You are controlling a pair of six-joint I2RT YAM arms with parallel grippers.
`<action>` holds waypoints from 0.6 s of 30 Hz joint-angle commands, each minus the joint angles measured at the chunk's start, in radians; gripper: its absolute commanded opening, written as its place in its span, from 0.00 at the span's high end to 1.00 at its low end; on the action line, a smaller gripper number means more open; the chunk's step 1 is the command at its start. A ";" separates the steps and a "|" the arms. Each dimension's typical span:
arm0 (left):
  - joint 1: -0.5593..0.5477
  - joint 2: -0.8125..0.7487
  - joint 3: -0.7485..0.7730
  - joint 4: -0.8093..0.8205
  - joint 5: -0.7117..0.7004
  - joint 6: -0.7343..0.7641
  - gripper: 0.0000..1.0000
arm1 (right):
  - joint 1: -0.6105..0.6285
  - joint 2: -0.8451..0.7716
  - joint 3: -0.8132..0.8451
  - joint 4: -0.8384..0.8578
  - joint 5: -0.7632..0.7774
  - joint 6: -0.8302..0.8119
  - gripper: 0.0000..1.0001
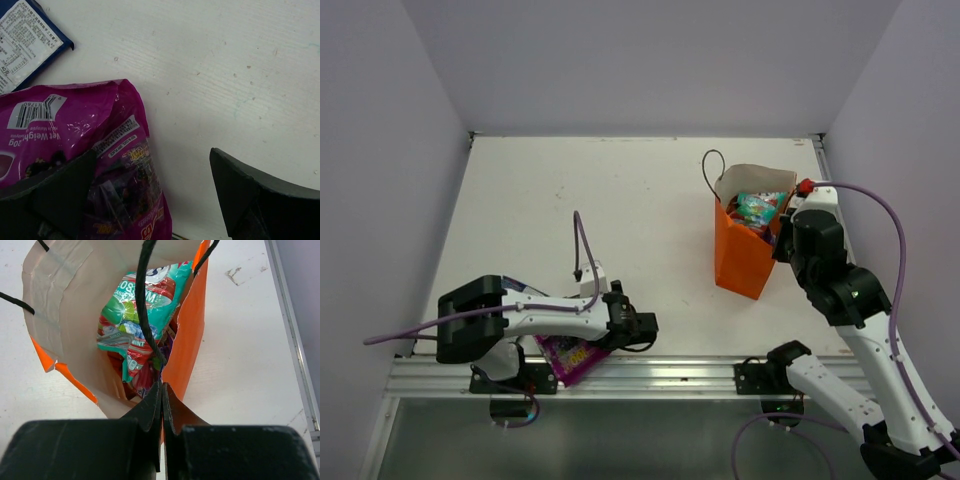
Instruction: Place the snacks into the paper bag
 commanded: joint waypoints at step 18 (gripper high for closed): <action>-0.118 0.149 0.194 -0.072 -0.068 -0.055 0.00 | 0.005 -0.004 -0.001 0.038 -0.015 -0.012 1.00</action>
